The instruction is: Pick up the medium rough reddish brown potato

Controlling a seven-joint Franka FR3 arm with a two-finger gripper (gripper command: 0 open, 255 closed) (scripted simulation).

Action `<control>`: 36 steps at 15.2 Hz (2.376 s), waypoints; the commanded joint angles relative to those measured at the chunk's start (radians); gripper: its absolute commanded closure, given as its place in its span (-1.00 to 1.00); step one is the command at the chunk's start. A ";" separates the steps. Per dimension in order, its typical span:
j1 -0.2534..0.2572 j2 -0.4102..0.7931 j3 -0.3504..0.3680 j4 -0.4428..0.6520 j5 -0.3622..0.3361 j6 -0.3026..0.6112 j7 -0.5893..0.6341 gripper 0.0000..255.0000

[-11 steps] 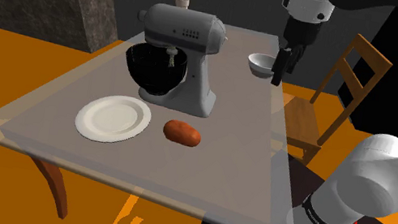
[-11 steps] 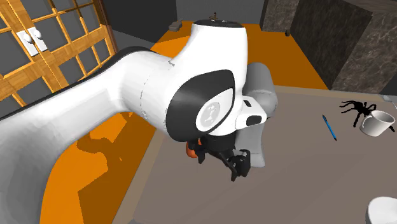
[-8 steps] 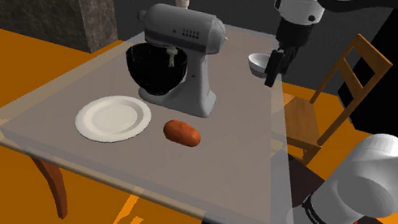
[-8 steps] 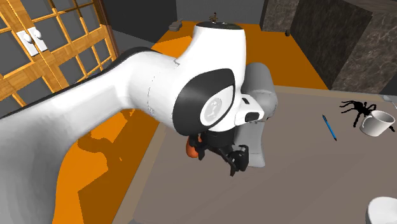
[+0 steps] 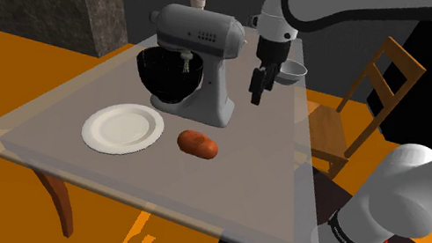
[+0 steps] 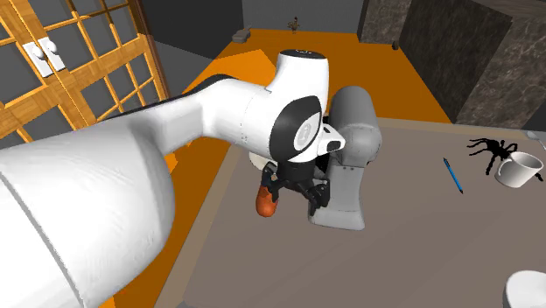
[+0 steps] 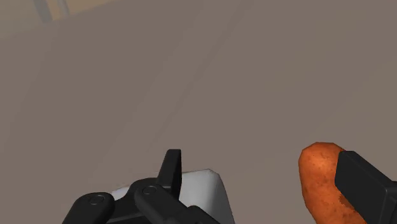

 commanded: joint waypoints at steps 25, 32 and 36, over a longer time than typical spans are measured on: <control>0.128 0.626 0.145 0.250 0.017 0.292 -0.015 -1.00; 0.128 0.626 0.145 0.250 0.017 0.292 -0.015 1.00; 0.128 0.626 0.145 0.250 0.017 0.292 -0.015 1.00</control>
